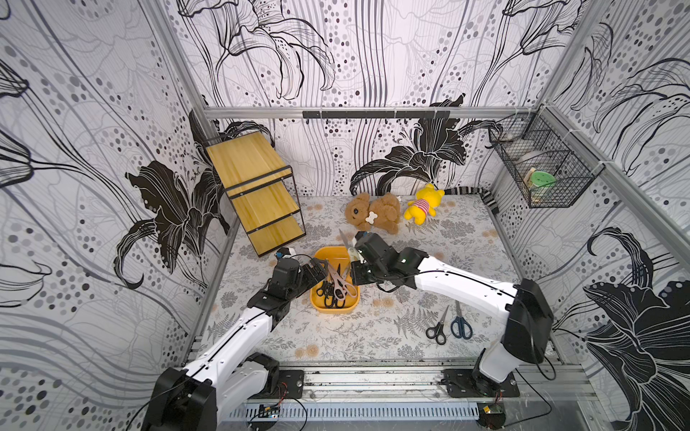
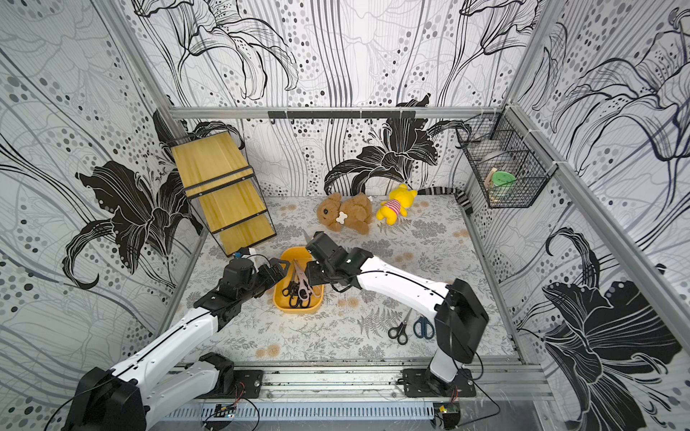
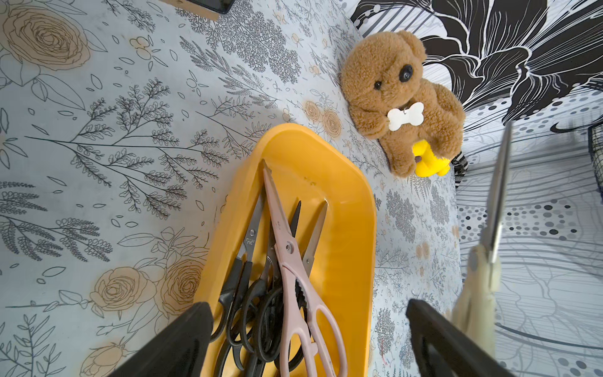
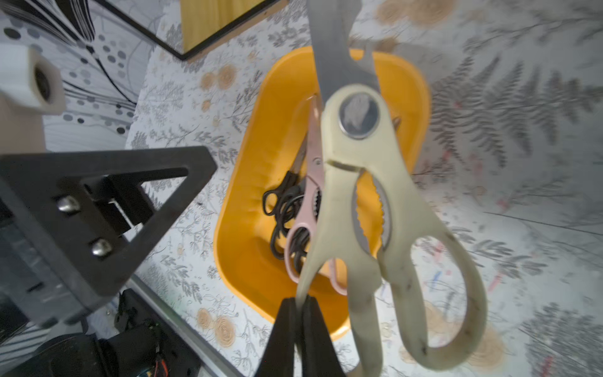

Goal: Put the scissors into the storage box
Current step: Place the scissors in the storage box.

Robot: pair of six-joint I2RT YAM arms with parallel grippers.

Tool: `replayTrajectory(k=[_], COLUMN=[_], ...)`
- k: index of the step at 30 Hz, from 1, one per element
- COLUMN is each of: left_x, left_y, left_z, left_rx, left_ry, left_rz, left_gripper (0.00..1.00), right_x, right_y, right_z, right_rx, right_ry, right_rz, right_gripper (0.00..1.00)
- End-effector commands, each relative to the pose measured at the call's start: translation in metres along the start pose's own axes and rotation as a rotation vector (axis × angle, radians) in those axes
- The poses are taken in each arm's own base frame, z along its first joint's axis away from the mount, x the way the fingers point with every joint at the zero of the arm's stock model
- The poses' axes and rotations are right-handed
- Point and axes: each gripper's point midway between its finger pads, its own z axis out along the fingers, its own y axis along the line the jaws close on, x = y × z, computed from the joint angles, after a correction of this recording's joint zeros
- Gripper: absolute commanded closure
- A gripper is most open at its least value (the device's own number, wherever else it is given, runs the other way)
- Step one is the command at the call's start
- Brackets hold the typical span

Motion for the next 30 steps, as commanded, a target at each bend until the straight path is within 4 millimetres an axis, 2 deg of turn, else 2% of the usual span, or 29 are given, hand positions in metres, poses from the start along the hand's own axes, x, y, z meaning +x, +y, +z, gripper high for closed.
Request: replayTrajectory(k=[1, 6, 13, 17, 26, 30], left_x=[-0.008, -0.017, -0.036, -0.044, -0.043, -0.039], left_y=[-0.002, 0.012, 0.034, 0.036, 0.037, 0.041], left_z=[-0.005, -0.011, -0.019, -0.021, -0.020, -0.018], left_rx=[0.033, 0.003, -0.081, -0.087, -0.071, -0.070], left_ry=[-0.038, -0.075, -0.136, -0.154, -0.144, -0.134], left_rz=[-0.022, -0.052, -0.073, -0.077, -0.072, -0.081], left_gripper=[0.03, 0.03, 0.03, 0.03, 0.03, 0.03], right_x=[0.003, 0.016, 0.030, 0.034, 0.046, 0.050], right_y=[0.023, 0.039, 0.025, 0.018, 0.018, 0.016], right_z=[0.017, 0.041, 0.057, 0.064, 0.088, 0.095], right_rx=[-0.019, -0.045, 0.031, 0.064, 0.078, 0.092], right_ry=[0.018, 0.064, 0.105, 0.119, 0.189, 0.208], right_rz=[0.046, 0.161, 0.210, 0.216, 0.211, 0.205], right_gripper=[1.00, 1.00, 1.00, 1.00, 0.99, 0.91])
